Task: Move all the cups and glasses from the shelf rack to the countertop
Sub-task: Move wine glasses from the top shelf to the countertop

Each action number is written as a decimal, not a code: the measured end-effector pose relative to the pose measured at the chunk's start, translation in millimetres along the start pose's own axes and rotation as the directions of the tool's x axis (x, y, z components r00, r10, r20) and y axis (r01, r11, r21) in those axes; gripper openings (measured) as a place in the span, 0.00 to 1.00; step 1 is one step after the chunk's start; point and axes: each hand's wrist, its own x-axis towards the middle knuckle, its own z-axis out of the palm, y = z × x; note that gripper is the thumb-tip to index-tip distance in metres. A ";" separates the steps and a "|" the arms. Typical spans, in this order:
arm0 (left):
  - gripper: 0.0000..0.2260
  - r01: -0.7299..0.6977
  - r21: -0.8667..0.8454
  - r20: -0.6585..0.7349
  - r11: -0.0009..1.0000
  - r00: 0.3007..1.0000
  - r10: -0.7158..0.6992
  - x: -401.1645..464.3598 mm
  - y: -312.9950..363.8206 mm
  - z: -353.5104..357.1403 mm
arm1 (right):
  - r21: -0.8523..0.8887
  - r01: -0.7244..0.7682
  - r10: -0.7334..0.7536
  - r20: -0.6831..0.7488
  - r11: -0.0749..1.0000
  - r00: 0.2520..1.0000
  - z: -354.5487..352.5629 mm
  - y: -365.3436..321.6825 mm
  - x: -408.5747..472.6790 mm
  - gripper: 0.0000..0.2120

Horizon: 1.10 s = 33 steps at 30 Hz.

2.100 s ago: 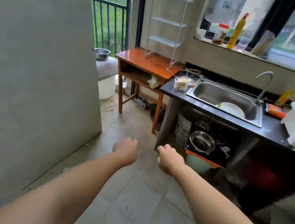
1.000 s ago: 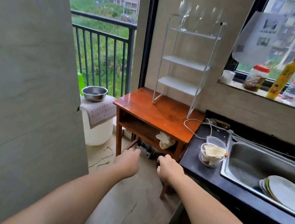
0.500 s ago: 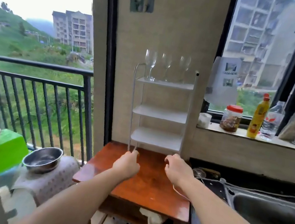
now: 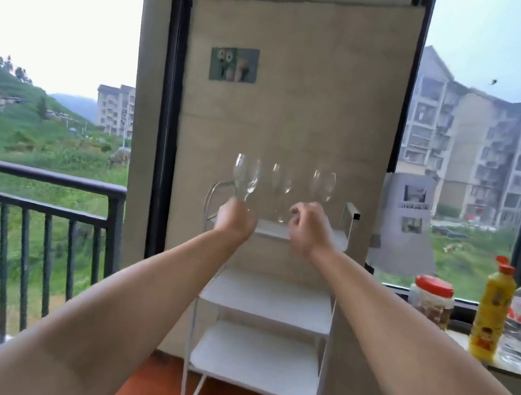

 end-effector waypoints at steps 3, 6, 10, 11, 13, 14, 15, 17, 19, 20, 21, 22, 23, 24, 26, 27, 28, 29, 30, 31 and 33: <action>0.14 0.125 -0.264 0.001 0.956 0.992 -0.129 35.7 6.4 4.3 | 0.249 -0.316 0.324 0.008 0.916 0.946 -1.2 10.9 54.2 0.21; 0.10 0.210 -0.413 0.100 0.886 0.978 -0.185 52.5 8.1 6.5 | 0.454 -0.481 0.486 0.115 0.750 0.866 5.0 28.8 89.7 0.24; 0.06 0.275 -0.467 0.147 0.840 0.961 -0.233 65.5 4.2 7.9 | 0.613 -0.553 0.532 0.243 0.564 0.811 16.5 42.7 109.0 0.24; 0.06 0.291 -0.463 0.148 0.837 0.957 -0.251 64.7 1.9 8.9 | 0.612 -0.574 0.558 0.247 0.544 0.793 18.5 45.1 106.6 0.25; 0.06 0.309 -0.443 0.151 0.842 0.951 -0.269 71.3 -3.6 11.7 | 0.594 -0.584 0.561 0.253 0.553 0.788 25.5 47.1 113.5 0.23; 0.06 0.314 -0.431 0.156 0.846 0.949 -0.272 73.1 -4.9 12.3 | 0.597 -0.579 0.557 0.250 0.555 0.792 26.3 47.5 115.5 0.22; 0.05 0.313 -0.424 0.152 0.850 0.950 -0.274 73.9 -5.8 12.1 | 0.601 -0.581 0.564 0.247 0.549 0.788 25.9 46.3 114.2 0.22; 0.06 0.307 -0.429 0.131 0.850 0.952 -0.277 75.0 -6.0 11.6 | 0.617 -0.589 0.588 0.239 0.522 0.772 27.5 47.3 115.0 0.21; 0.09 0.292 -0.433 0.123 0.853 0.956 -0.266 73.8 -6.7 11.6 | 0.631 -0.594 0.617 0.223 0.499 0.755 29.6 48.2 114.5 0.19; 0.10 0.280 -0.429 0.123 0.859 0.960 -0.251 71.4 -6.6 11.2 | 0.632 -0.595 0.623 0.218 0.496 0.751 31.6 48.1 115.0 0.19; 0.10 0.265 -0.421 0.126 0.867 0.964 -0.234 68.6 -6.6 11.2 | 0.606 -0.592 0.617 0.202 0.532 0.761 33.0 47.4 113.9 0.19; 0.09 0.247 -0.418 0.127 0.874 0.969 -0.213 65.7 -6.9 10.6 | 0.582 -0.578 0.601 0.183 0.572 0.778 35.0 46.6 113.2 0.20; 0.08 0.226 -0.419 0.123 0.880 0.974 -0.191 61.8 -7.0 9.6 | 0.558 -0.562 0.586 0.160 0.610 0.795 34.4 43.5 109.3 0.21; 0.07 0.201 -0.426 0.112 0.882 0.979 -0.169 59.5 -7.2 8.4 | 0.557 -0.544 0.567 0.153 0.627 0.810 32.9 40.1 107.0 0.21; 0.05 0.150 -0.457 0.085 0.876 0.988 -0.125 52.9 -8.6 5.2 | 0.553 -0.486 0.517 0.113 0.677 0.848 26.5 32.4 97.7 0.17; 0.05 0.126 -0.466 0.068 0.876 0.992 -0.107 48.7 -8.2 2.9 | 0.534 -0.453 0.488 0.084 0.714 0.868 21.9 26.8 92.3 0.16; 0.05 0.107 -0.472 0.054 0.875 0.994 -0.093 44.8 -6.8 0.4 | 0.526 -0.414 0.452 0.063 0.742 0.890 16.9 21.0 86.9 0.15; 0.06 0.097 -0.474 0.047 0.875 0.995 -0.085 39.4 -6.5 -1.4 | 0.530 -0.390 0.430 0.053 0.753 0.902 13.2 16.2 80.0 0.15; 0.08 0.090 -0.474 0.042 0.876 0.996 -0.080 35.1 -5.9 -3.2 | 0.550 -0.376 0.418 0.053 0.746 0.907 9.4 10.2 74.0 0.14; 0.10 0.089 -0.473 0.043 0.876 0.996 -0.078 29.9 -5.0 -4.9 | 0.564 -0.371 0.412 0.059 0.737 0.909 5.1 4.1 66.4 0.12; 0.12 0.088 -0.478 0.045 0.874 0.996 -0.076 21.1 -2.8 -8.7 | 0.575 -0.361 0.393 0.074 0.734 0.917 -1.6 -8.2 54.2 0.08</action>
